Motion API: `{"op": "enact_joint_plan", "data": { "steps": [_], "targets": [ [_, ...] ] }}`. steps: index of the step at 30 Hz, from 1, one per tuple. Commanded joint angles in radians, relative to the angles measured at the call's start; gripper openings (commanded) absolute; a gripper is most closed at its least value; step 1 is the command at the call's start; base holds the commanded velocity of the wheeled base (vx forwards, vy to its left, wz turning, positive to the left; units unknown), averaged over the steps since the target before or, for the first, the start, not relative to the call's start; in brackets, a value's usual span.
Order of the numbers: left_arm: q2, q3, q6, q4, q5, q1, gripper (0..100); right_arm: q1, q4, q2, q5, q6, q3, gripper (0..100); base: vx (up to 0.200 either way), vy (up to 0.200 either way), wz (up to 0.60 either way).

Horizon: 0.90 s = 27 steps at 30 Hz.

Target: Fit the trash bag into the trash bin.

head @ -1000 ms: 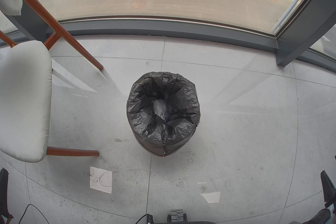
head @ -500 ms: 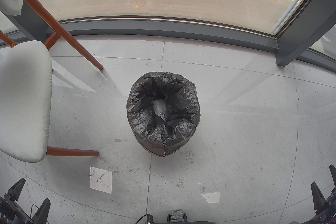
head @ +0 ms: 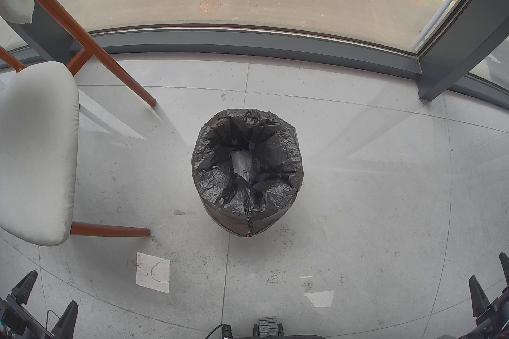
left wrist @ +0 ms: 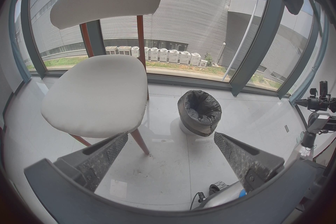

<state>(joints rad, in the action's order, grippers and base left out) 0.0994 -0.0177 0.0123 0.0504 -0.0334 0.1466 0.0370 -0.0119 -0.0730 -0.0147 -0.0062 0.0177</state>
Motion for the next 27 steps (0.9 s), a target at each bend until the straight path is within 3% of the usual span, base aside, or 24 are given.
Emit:
{"op": "enact_joint_plan", "data": {
  "steps": [1, 4, 9, 12, 16, 27],
  "targets": [
    [0.005, 0.018, 0.014, 0.003, 0.021, -0.048, 100, -0.062, 0.006, -0.014, 0.001, 0.0, -0.018, 100, 0.0, 0.0, 0.0],
    [0.005, 0.018, 0.026, -0.021, 0.086, -0.05, 100, -0.068, 0.007, -0.004, 0.001, 0.003, -0.018, 100, 0.0, 0.0, 0.0],
    [0.006, 0.018, 0.024, -0.029, 0.082, -0.051, 100, -0.065, 0.007, -0.001, -0.002, -0.003, -0.018, 100, 0.0, 0.0, 0.0],
    [0.006, 0.018, 0.024, -0.03, 0.082, -0.058, 100, -0.023, 0.006, 0.044, -0.005, -0.006, -0.018, 100, 0.0, 0.0, 0.0],
    [-0.07, 0.018, -0.006, -0.046, 0.059, -0.14, 100, -0.032, 0.006, 0.056, -0.005, -0.001, -0.018, 100, 0.0, 0.0, 0.0],
    [-0.086, 0.018, -0.02, -0.049, 0.032, -0.145, 100, -0.031, 0.009, 0.062, -0.014, -0.003, -0.018, 100, 0.0, 0.0, 0.0]
  ]
}}
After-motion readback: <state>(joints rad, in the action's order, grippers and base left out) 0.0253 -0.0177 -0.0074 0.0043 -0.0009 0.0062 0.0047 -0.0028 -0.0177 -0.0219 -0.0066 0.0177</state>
